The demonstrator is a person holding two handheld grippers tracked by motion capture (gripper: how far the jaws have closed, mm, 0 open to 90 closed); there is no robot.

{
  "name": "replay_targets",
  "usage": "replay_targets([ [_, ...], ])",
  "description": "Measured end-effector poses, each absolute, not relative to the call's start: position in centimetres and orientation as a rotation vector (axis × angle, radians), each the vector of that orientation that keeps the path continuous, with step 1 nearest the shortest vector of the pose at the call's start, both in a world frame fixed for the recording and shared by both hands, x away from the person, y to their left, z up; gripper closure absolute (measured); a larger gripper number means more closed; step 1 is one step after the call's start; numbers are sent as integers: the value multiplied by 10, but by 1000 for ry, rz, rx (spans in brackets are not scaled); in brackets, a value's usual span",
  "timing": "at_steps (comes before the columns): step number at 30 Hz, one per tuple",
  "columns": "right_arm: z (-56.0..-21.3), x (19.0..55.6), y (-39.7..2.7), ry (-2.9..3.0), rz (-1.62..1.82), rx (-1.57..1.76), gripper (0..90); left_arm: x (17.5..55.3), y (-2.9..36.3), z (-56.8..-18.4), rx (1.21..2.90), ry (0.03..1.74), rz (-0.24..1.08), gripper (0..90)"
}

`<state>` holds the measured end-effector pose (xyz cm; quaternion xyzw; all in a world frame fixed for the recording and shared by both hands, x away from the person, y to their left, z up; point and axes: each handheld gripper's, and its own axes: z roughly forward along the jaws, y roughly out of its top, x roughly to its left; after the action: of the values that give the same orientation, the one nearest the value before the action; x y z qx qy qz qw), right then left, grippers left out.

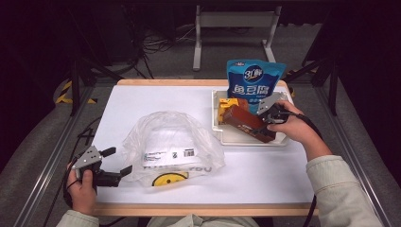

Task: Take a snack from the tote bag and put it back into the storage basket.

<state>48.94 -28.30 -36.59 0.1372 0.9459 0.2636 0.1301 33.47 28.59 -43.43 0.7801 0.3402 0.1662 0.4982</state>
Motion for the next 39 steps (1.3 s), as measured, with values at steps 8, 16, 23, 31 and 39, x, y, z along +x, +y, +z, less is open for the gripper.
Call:
replay_targets([
  [8, -368, 492, -276, 2760, 724, 388, 423, 335, 286, -434, 1889, 824, 401, 25],
  [16, -374, 496, -264, 2788, 656, 365, 415, 334, 286, -434, 1888, 826, 400, 25],
  [23, -381, 499, -257, 2832, 508, 335, 417, 334, 286, -434, 1884, 829, 400, 25],
  [31, -386, 501, -260, 2821, 527, 349, 376, 334, 286, -434, 1886, 826, 404, 25],
  [39, -386, 499, -263, 2786, 628, 434, 272, 334, 286, -434, 1889, 829, 404, 25],
])
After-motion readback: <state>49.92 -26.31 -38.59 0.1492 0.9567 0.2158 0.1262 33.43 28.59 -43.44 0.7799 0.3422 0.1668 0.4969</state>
